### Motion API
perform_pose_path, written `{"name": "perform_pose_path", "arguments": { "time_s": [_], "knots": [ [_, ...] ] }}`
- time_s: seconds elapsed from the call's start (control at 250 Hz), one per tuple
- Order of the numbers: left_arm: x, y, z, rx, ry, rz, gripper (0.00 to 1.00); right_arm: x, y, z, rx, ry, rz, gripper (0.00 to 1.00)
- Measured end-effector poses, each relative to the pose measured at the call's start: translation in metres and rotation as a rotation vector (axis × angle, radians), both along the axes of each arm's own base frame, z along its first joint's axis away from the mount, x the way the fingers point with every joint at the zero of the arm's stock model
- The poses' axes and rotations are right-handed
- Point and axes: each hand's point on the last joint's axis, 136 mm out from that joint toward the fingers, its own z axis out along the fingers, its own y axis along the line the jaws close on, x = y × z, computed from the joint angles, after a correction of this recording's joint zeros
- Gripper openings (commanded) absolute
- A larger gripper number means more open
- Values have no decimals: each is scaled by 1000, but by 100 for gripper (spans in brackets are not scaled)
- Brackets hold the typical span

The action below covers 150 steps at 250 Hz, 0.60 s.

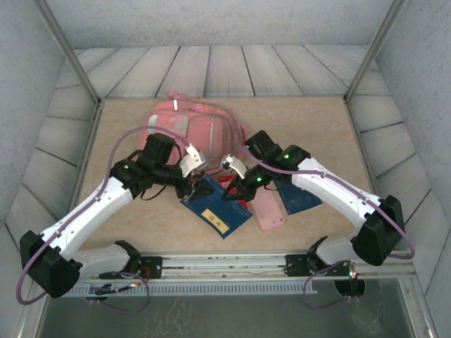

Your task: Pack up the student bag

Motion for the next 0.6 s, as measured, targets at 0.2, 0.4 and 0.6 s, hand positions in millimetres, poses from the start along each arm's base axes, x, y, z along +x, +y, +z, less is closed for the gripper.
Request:
{"name": "perform_pose_path", "arguments": {
  "time_s": [0.2, 0.4, 0.6],
  "knots": [
    [-8, -1, 5, -26, -7, -47, 39, 1, -1, 1, 10, -17, 18, 0],
    [-4, 1, 3, -17, -4, -35, 18, 5, -4, 0, 13, -23, 15, 0],
    [-1, -3, 0, -20, 23, -35, 7, 12, -11, -2, 9, -37, -9, 9]
  ]
}}
